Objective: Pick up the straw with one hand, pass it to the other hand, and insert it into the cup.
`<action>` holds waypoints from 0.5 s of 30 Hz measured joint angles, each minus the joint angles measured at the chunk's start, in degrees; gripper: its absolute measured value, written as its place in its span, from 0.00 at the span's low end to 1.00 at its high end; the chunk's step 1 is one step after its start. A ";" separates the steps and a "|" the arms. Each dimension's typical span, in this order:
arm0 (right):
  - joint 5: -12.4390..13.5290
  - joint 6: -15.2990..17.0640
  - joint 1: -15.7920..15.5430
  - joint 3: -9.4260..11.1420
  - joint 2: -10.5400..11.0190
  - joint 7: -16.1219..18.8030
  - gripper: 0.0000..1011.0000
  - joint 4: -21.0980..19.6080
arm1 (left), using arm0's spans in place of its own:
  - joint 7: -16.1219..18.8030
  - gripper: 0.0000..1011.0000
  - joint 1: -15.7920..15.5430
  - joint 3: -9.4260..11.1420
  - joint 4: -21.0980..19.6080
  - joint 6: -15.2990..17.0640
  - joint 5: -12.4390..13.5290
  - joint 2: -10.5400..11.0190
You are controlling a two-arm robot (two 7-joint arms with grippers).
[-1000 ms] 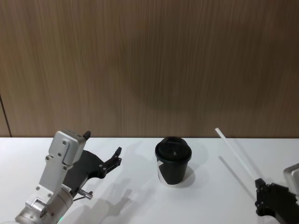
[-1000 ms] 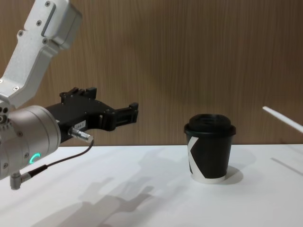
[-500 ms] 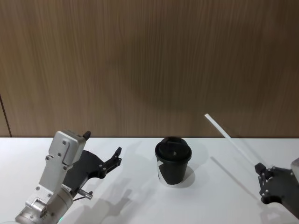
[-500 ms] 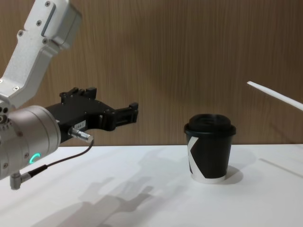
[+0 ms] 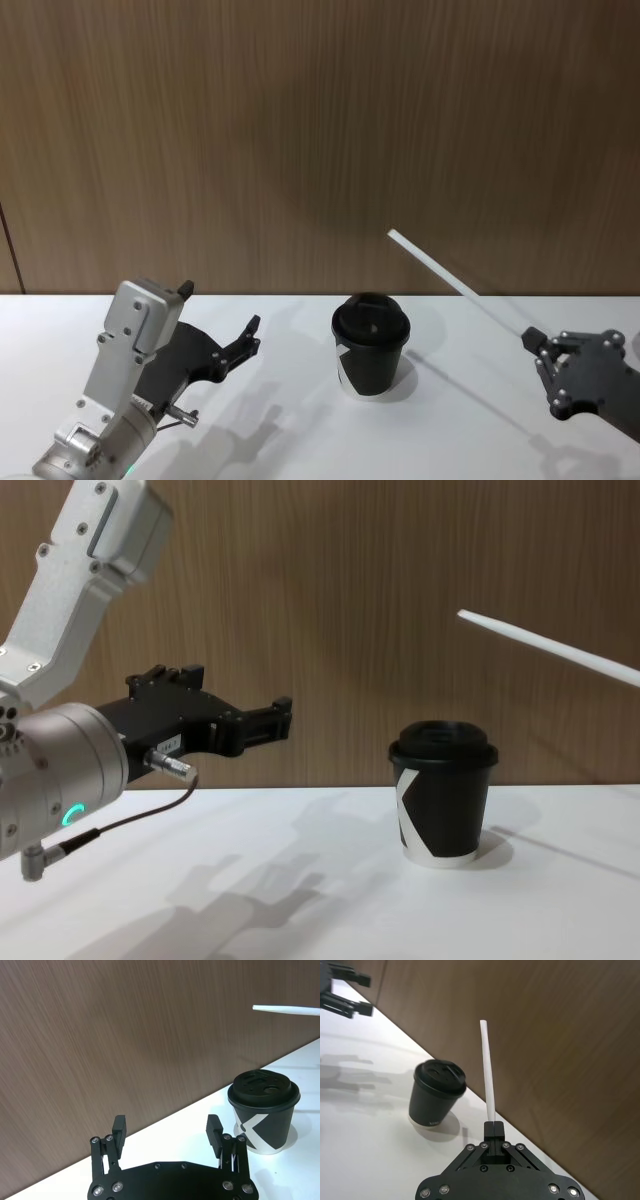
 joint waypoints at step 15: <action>5.57 -6.14 5.97 -2.72 3.20 11.12 0.00 1.97 | 0.00 0.99 0.00 0.00 0.00 0.00 0.00 0.00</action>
